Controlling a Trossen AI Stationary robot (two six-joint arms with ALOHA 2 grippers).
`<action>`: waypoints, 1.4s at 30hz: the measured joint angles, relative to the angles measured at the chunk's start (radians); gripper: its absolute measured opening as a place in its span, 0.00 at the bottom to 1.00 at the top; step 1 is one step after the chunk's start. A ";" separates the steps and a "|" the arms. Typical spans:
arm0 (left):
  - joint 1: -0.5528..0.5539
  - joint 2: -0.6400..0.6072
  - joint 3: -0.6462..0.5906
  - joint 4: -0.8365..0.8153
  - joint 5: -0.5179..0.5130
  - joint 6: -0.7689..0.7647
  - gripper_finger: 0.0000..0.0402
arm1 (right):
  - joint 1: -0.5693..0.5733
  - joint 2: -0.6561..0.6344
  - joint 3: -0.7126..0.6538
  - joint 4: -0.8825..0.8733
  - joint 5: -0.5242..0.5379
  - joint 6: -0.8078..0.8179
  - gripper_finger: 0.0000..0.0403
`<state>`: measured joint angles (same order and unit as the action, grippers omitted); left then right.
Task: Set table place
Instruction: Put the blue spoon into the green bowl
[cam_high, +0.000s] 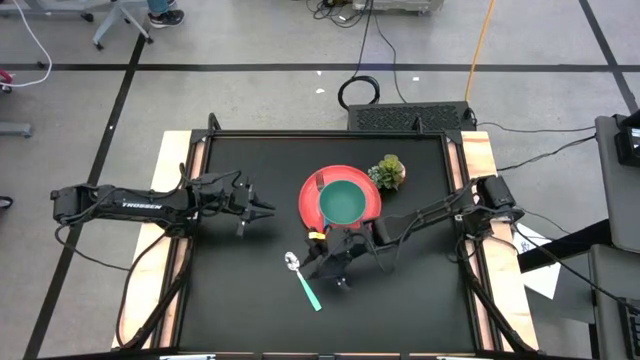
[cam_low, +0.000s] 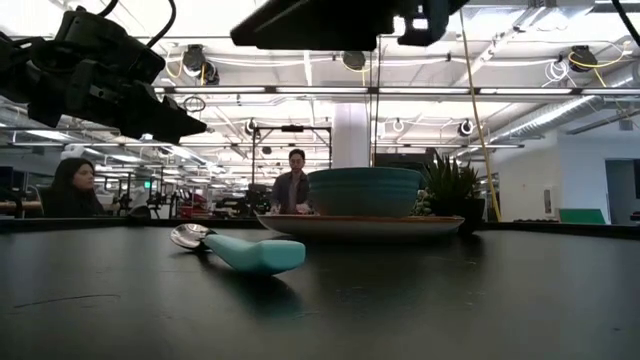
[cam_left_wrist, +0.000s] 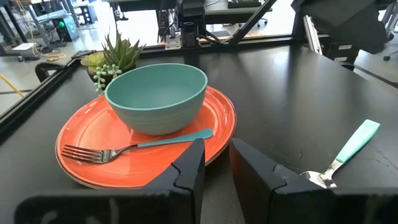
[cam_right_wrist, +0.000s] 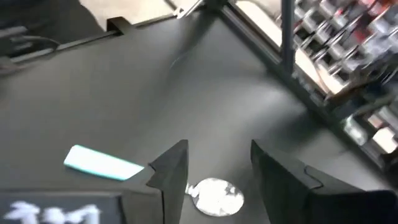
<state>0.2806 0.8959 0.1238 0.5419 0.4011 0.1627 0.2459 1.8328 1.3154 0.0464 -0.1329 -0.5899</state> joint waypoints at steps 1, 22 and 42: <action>0.000 0.000 0.000 0.000 0.000 0.000 0.20 | -0.009 0.000 0.009 -0.020 -0.025 0.029 0.39; 0.000 0.000 0.000 -0.032 0.000 0.016 0.20 | 0.013 0.103 0.013 -0.148 0.080 -0.173 0.32; 0.000 0.000 0.000 -0.046 0.000 0.016 0.20 | 0.053 0.095 0.013 -0.126 0.080 -0.232 0.32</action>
<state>0.2808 0.8959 0.1238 0.4961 0.4007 0.1787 0.2988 1.9274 1.3285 -0.0795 -0.0528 -0.8215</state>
